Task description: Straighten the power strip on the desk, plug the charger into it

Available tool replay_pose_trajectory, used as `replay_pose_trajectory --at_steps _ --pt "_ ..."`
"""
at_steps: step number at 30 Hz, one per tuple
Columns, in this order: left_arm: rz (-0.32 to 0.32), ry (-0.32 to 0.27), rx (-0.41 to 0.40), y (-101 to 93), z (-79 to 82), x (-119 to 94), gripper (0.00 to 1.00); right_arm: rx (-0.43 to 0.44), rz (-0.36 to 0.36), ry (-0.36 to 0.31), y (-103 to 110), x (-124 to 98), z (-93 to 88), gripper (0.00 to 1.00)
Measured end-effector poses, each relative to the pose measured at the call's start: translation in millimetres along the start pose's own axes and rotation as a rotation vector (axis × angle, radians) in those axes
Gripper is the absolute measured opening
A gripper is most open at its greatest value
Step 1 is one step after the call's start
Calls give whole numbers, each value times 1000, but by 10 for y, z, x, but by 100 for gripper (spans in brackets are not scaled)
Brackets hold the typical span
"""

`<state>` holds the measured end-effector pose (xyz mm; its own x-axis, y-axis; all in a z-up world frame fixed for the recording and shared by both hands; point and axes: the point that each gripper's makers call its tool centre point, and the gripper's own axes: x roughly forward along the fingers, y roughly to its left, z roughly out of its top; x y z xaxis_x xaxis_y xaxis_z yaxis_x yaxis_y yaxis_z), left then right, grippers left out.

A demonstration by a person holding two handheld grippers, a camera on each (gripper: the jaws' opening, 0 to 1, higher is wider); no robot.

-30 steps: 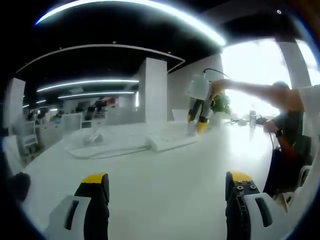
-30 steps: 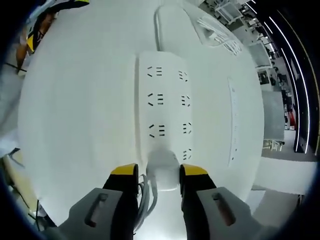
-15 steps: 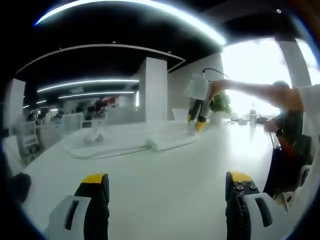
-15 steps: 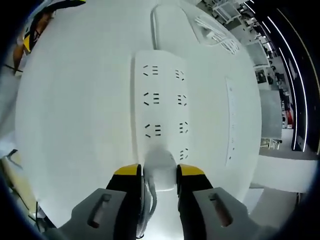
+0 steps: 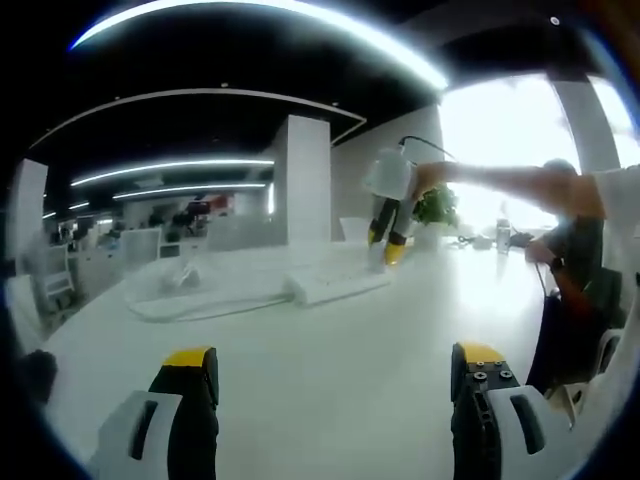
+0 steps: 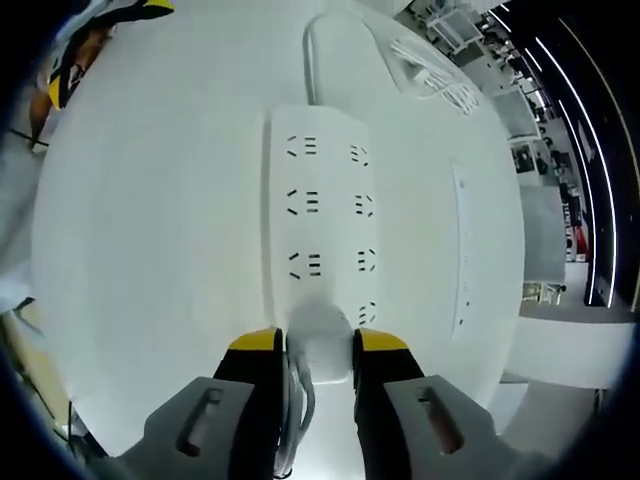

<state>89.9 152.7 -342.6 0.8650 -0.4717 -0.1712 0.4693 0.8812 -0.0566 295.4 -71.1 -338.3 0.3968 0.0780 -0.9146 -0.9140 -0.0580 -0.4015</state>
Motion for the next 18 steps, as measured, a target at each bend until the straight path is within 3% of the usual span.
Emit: replay_pose_trajectory --at_steps 6,11,14,18 --pt "-7 2 -1 -2 2 68 99 17 15 -55 -18 13 15 24" --pt "-20 1 3 -18 24 137 99 1 22 -35 -27 74 3 24" --pt "-28 2 6 -33 29 158 99 -10 4 16 -42 106 6 24" --pt "-36 -2 7 -48 48 174 99 3 0 2 -37 96 -3 24"
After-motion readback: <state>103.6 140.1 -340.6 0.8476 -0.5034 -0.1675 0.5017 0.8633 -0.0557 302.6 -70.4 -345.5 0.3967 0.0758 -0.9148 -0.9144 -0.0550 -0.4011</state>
